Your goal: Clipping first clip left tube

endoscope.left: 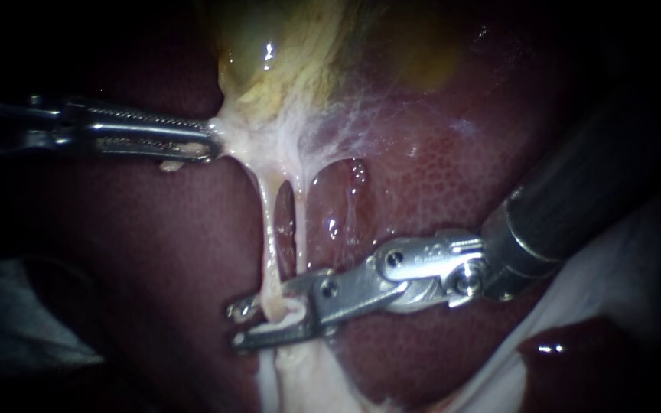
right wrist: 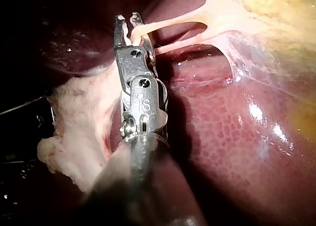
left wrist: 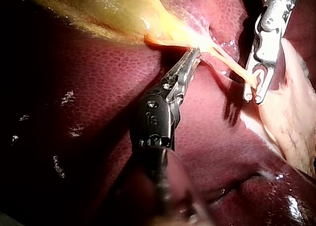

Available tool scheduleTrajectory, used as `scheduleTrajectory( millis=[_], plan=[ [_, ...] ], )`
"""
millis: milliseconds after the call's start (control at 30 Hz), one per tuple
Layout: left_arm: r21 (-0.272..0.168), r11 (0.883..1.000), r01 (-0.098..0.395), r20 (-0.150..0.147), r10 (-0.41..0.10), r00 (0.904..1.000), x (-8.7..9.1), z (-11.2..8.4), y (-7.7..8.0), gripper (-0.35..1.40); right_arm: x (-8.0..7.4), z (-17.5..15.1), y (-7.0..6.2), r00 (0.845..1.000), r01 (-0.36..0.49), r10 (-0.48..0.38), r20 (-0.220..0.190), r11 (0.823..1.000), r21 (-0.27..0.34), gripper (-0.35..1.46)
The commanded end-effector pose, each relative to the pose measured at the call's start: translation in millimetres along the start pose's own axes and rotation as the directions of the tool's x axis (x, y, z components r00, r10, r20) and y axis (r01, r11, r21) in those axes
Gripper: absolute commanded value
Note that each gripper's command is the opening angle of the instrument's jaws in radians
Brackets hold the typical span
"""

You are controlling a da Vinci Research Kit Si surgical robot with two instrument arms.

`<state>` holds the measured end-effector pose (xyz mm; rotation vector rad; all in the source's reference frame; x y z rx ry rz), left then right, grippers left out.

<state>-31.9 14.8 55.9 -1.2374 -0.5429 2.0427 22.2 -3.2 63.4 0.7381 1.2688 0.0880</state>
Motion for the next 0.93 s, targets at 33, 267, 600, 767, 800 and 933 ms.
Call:
scheduleTrajectory(
  millis=[33, 267, 600, 767, 800, 933],
  plan=[
    [0.0, 1.0, 0.0, 0.0, 0.0, 1.0, 0.0, 0.0, 0.0, -0.35, 0.0, 0.0, 0.0, 1.0, 0.0, 0.0, 0.0, 1.0, 0.0, -0.14],
    [0.0, 1.0, 0.0, 0.0, 0.0, 1.0, 0.0, 0.0, 0.0, -0.35, 0.1, 0.0, -0.1, 1.0, -0.005, 0.005, 0.0, 1.0, 0.002, -0.35],
    [0.0, 1.0, 0.0, 0.0, 0.0, 1.0, 0.0, 0.0, 0.0, -0.35, 0.1, 0.0, -0.2, 0.997, -0.081, 0.081, -0.003, 0.997, 0.002, -0.35],
    [0.0, 1.0, 0.0, 0.0, 0.0, 1.0, 0.0, 0.1, -0.1, -0.35, 0.0, 0.0, -0.2, 0.997, -0.08, 0.08, -0.003, 0.997, 0.004, -0.35],
    [0.0, 1.0, 0.0, 0.0, 0.0, 1.0, 0.0, 0.1, -0.1, -0.35, 0.0, 0.0, -0.2, 0.997, -0.08, 0.08, -0.003, 0.997, 0.004, -0.35],
    [0.0, 1.0, 0.0, 0.0, 0.0, 1.0, 0.0, 0.1, -0.2, -0.35, -0.1, -0.1, -0.1, 0.997, -0.079, 0.079, -0.002, 0.997, 0.006, -0.35]
  ],
)
